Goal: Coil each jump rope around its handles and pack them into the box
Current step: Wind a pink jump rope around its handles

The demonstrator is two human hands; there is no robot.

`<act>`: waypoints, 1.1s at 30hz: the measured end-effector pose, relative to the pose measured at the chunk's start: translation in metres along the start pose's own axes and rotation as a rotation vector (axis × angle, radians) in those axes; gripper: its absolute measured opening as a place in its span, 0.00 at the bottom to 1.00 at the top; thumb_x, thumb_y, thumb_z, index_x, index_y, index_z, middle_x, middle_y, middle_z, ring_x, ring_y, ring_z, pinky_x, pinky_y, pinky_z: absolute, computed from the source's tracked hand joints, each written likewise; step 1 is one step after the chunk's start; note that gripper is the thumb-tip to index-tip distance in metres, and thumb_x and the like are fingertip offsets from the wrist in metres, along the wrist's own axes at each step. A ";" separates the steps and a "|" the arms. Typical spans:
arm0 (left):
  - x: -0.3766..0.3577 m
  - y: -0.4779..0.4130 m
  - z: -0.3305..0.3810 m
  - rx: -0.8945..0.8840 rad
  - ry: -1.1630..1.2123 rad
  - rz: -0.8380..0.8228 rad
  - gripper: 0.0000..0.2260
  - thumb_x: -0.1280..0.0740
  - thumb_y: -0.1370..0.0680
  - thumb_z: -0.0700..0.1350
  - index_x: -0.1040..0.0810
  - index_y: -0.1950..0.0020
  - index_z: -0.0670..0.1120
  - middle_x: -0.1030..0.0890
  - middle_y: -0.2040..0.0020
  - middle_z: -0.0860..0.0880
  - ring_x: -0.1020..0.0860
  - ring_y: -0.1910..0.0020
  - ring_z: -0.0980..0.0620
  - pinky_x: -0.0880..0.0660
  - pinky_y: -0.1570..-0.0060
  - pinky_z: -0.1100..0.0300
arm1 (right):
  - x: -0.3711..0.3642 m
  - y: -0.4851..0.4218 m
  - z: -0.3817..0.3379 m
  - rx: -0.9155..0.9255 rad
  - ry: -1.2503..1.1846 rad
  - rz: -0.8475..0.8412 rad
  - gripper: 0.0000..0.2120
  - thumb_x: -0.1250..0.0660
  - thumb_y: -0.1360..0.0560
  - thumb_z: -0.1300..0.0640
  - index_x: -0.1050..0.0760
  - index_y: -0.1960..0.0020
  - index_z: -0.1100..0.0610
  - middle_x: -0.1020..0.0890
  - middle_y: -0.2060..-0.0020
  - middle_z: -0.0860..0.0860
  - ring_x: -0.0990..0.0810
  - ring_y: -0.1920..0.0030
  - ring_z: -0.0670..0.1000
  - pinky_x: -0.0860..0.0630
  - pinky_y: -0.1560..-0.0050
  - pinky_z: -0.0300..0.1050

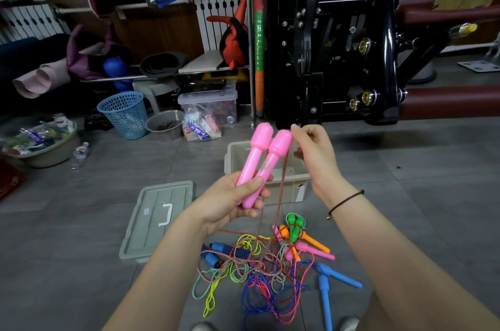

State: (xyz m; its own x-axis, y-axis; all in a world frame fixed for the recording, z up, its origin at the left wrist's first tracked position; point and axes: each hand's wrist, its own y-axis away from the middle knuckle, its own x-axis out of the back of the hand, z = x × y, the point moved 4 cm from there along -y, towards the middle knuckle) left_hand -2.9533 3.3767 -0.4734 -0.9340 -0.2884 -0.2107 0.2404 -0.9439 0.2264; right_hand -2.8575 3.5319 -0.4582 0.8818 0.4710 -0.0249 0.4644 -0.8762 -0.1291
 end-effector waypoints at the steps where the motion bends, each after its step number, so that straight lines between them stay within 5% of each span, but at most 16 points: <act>1: -0.001 0.000 0.001 -0.006 0.003 -0.009 0.16 0.33 0.27 0.46 0.24 0.42 0.42 0.20 0.61 0.48 0.24 0.68 0.55 0.24 0.71 0.65 | 0.000 0.000 0.000 0.002 0.010 -0.017 0.07 0.36 0.24 0.44 0.26 0.53 0.46 0.22 0.55 0.45 0.24 0.52 0.48 0.27 0.43 0.52; 3: -0.002 0.000 0.005 -0.027 0.021 -0.031 0.16 0.34 0.27 0.46 0.24 0.41 0.41 0.20 0.61 0.48 0.24 0.68 0.55 0.24 0.71 0.65 | -0.008 0.001 -0.001 -0.044 -0.031 -0.148 0.11 0.44 0.21 0.42 0.24 0.49 0.44 0.19 0.53 0.43 0.22 0.47 0.47 0.28 0.42 0.48; 6: -0.003 0.002 0.012 -0.085 0.058 -0.046 0.15 0.35 0.26 0.46 0.24 0.42 0.42 0.20 0.62 0.49 0.24 0.69 0.56 0.25 0.72 0.66 | -0.026 0.010 -0.001 -0.150 -0.131 -0.374 0.18 0.51 0.18 0.45 0.25 0.53 0.49 0.18 0.68 0.41 0.20 0.64 0.40 0.29 0.53 0.40; 13: 0.007 0.001 0.023 -0.226 0.183 0.137 0.13 0.35 0.26 0.46 0.23 0.44 0.42 0.19 0.58 0.48 0.24 0.70 0.56 0.25 0.72 0.66 | -0.051 0.025 -0.002 -0.008 0.044 -0.523 0.11 0.48 0.18 0.61 0.28 0.53 0.56 0.26 0.67 0.51 0.25 0.70 0.39 0.25 0.63 0.32; 18: 0.012 -0.004 0.022 -0.279 0.100 0.295 0.09 0.36 0.21 0.44 0.24 0.43 0.43 0.22 0.59 0.48 0.23 0.67 0.57 0.25 0.70 0.66 | -0.057 0.025 0.003 0.049 0.212 -0.557 0.13 0.49 0.17 0.59 0.29 0.56 0.57 0.29 0.69 0.53 0.29 0.68 0.48 0.28 0.63 0.39; 23: -0.001 -0.005 0.021 -0.190 0.116 0.159 0.11 0.35 0.25 0.46 0.23 0.46 0.41 0.21 0.64 0.47 0.21 0.69 0.57 0.25 0.73 0.67 | -0.059 0.029 0.001 0.081 0.289 -0.605 0.13 0.47 0.18 0.61 0.26 0.43 0.63 0.20 0.56 0.54 0.23 0.55 0.48 0.25 0.55 0.34; 28: 0.012 -0.007 0.023 -0.196 0.299 0.174 0.11 0.36 0.22 0.46 0.20 0.45 0.42 0.23 0.66 0.47 0.26 0.71 0.55 0.26 0.76 0.67 | -0.059 0.032 0.004 0.004 0.287 -0.678 0.10 0.47 0.18 0.61 0.29 0.51 0.64 0.25 0.66 0.54 0.26 0.68 0.45 0.26 0.65 0.33; 33: 0.008 -0.007 0.019 -0.097 0.128 0.082 0.16 0.34 0.26 0.47 0.21 0.43 0.39 0.17 0.60 0.45 0.20 0.69 0.56 0.26 0.76 0.68 | -0.059 0.040 0.011 0.022 0.397 -0.774 0.11 0.45 0.19 0.63 0.27 0.51 0.68 0.23 0.64 0.60 0.24 0.63 0.57 0.25 0.59 0.49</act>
State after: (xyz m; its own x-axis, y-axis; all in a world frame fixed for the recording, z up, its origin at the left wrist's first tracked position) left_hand -2.9672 3.3842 -0.4584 -0.8705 -0.3775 -0.3159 0.3446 -0.9256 0.1567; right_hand -2.8921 3.4702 -0.4732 0.2848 0.8593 0.4248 0.9472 -0.3205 0.0134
